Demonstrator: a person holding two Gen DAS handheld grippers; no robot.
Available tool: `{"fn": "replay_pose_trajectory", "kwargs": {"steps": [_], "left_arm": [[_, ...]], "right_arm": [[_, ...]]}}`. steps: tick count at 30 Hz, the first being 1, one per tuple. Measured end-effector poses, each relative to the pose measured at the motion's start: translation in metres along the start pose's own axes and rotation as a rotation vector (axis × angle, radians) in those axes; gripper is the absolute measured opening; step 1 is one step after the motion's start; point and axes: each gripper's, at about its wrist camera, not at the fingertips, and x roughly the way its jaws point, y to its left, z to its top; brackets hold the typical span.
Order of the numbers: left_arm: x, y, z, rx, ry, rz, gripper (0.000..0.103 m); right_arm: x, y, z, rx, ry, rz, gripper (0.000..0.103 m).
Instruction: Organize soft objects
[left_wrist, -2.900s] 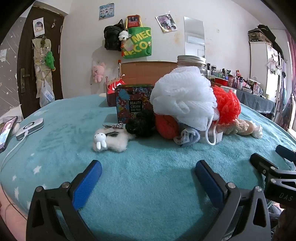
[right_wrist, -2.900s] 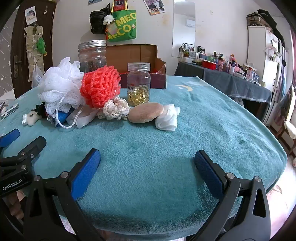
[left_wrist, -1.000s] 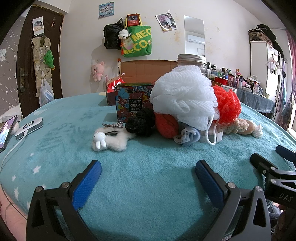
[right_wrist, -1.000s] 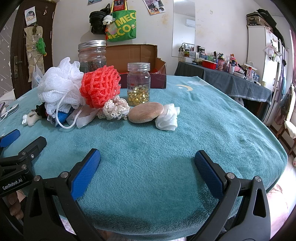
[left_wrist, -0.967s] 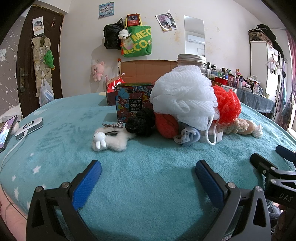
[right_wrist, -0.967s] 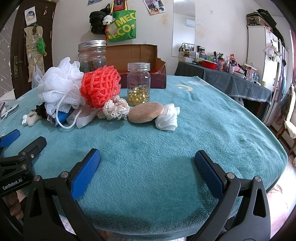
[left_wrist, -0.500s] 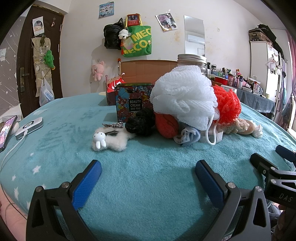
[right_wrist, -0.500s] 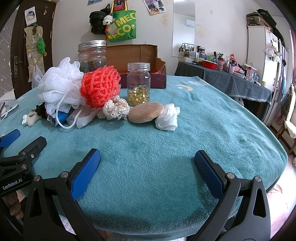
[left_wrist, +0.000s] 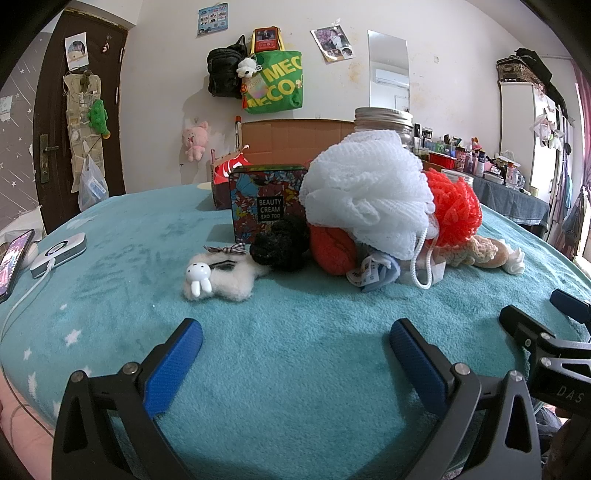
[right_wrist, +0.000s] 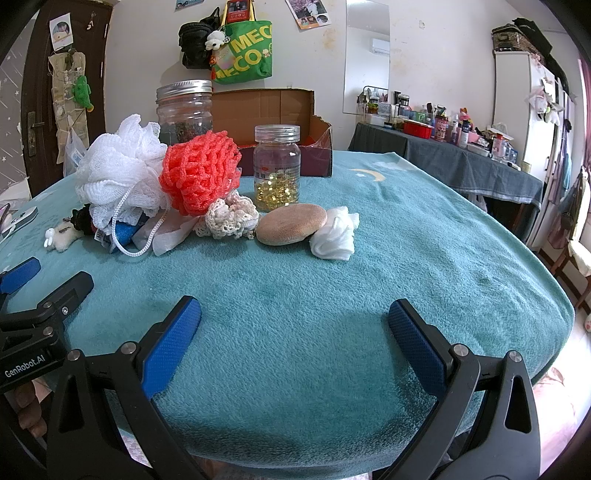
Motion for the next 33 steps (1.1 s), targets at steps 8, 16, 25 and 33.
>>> {"fn": "replay_pose_trajectory", "kwargs": {"steps": [8,16,25,33], "left_arm": [[0.003,-0.003,0.005,0.008,0.011,-0.021,0.103],[-0.009,0.01,0.035,0.02,-0.05,-0.072,0.103],[-0.004,0.006,0.083,0.062,-0.044,-0.26,0.103],[0.026,-0.009,0.103,0.132,0.05,-0.336,0.093]], "right_arm": [[-0.001,0.0,0.001,-0.004,0.006,0.009,0.103],[0.003,-0.011,0.026,0.043,0.001,0.063,0.103],[0.017,-0.028,0.081,0.072,0.002,0.256,0.103],[0.059,-0.022,0.11,0.08,0.14,0.519,0.102]]}}
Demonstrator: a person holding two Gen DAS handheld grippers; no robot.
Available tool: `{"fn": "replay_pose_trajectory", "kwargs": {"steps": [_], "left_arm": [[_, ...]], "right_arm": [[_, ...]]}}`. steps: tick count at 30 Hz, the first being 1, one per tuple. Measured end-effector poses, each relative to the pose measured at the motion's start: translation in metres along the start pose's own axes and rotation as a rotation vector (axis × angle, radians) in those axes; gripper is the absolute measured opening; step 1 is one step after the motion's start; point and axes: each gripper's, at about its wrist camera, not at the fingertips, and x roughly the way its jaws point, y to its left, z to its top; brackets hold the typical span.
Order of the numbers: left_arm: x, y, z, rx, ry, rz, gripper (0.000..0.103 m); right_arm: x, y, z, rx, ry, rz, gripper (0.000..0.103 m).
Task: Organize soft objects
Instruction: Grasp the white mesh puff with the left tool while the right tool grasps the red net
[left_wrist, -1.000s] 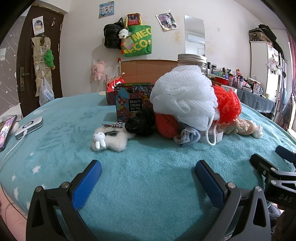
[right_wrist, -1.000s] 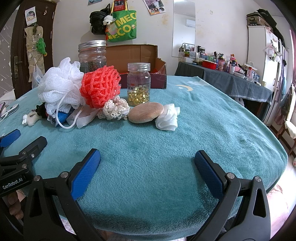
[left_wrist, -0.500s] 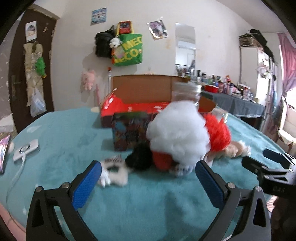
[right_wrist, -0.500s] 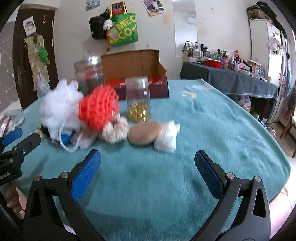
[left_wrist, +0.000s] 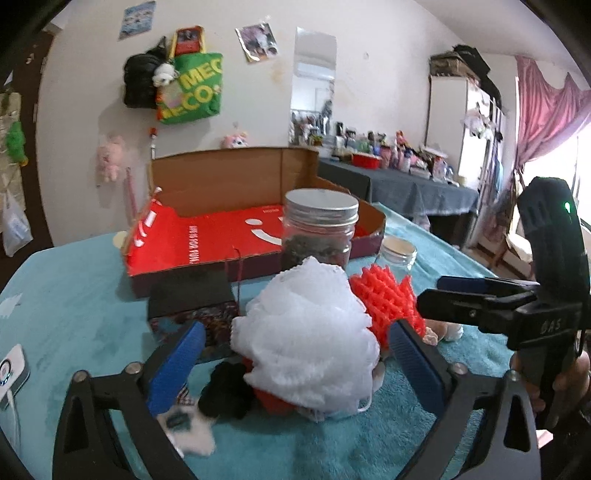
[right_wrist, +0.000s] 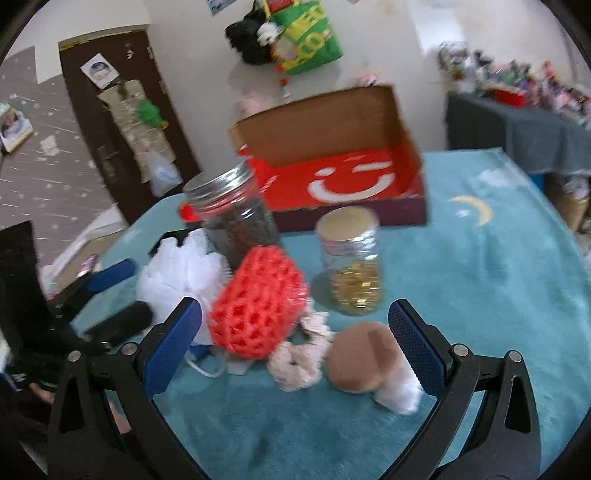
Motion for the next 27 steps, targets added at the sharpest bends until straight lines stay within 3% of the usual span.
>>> {"fn": "replay_pose_trajectory", "kwargs": {"steps": [3,5,6,8,12,16,27], "left_arm": [[0.009,-0.002,0.0,0.003,0.043,-0.032,0.08],[0.016,-0.002,-0.001,0.01,0.068,-0.044,0.076],[0.016,-0.003,-0.002,0.015,0.067,-0.044,0.073],[0.017,-0.004,-0.004,0.022,0.064,-0.045,0.065],[0.012,-0.004,-0.006,0.013,0.053,-0.051,0.05],[0.009,-0.001,-0.005,-0.002,0.049,-0.06,0.043],[-0.011,0.007,0.005,-0.024,0.021,-0.069,0.036]], "right_arm": [[0.01,-0.004,0.003,0.042,0.031,0.086,0.092],[0.017,-0.005,0.005,0.065,0.056,0.126,0.072],[0.021,-0.006,0.005,0.071,0.074,0.141,0.068],[0.028,-0.007,0.004,0.081,0.105,0.168,0.05],[0.027,-0.007,-0.002,0.081,0.097,0.179,0.038],[0.017,-0.007,-0.004,0.076,0.068,0.168,0.021],[-0.003,0.0,-0.002,0.062,0.01,0.158,0.018]]}}
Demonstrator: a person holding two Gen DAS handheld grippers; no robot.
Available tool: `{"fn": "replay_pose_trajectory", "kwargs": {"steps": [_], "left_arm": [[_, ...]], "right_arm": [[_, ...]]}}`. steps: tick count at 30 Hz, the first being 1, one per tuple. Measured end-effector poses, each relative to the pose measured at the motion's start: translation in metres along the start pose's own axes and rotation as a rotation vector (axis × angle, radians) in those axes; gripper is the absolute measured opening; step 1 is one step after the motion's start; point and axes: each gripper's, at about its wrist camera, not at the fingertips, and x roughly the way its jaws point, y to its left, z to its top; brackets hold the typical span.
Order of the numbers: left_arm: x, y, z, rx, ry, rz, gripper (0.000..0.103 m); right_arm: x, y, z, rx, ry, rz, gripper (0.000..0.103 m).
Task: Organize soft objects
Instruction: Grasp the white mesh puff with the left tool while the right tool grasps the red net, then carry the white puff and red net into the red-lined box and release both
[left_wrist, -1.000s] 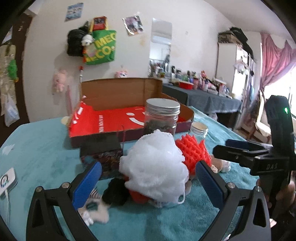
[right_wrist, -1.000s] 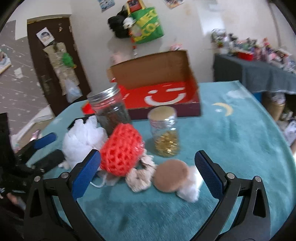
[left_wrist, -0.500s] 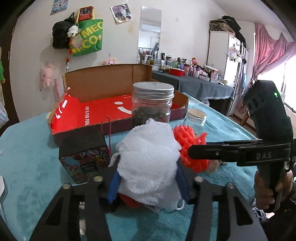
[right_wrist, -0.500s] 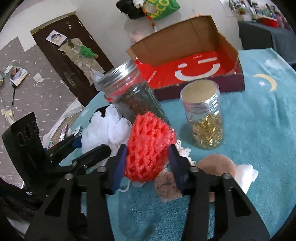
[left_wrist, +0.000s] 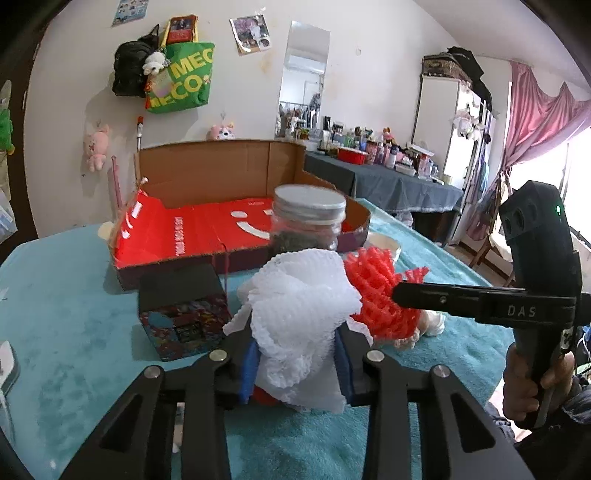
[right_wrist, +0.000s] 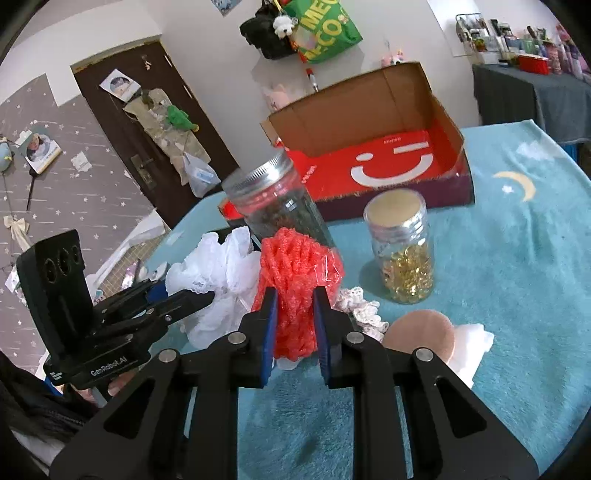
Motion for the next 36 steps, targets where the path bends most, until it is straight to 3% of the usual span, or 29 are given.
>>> {"fn": "replay_pose_trajectory", "kwargs": {"steps": [11,18,26,36], "left_arm": [[-0.038,0.021,0.025,-0.023,-0.081,0.047,0.036],[-0.042,0.036,0.057,0.001,-0.113,0.07,0.036],[-0.024,0.051,0.095,0.055,-0.085,0.055,0.036],[0.016,0.062,0.148,0.14,-0.011,0.024,0.036]], "right_arm": [[-0.043,0.013,0.016,-0.048,-0.093,-0.041,0.018],[-0.058,0.021,0.047,-0.121,-0.137,-0.079,0.018],[-0.052,0.034,0.095,-0.24,-0.131,-0.114,0.018],[-0.015,0.044,0.159,-0.357,-0.04,-0.121,0.018]]}}
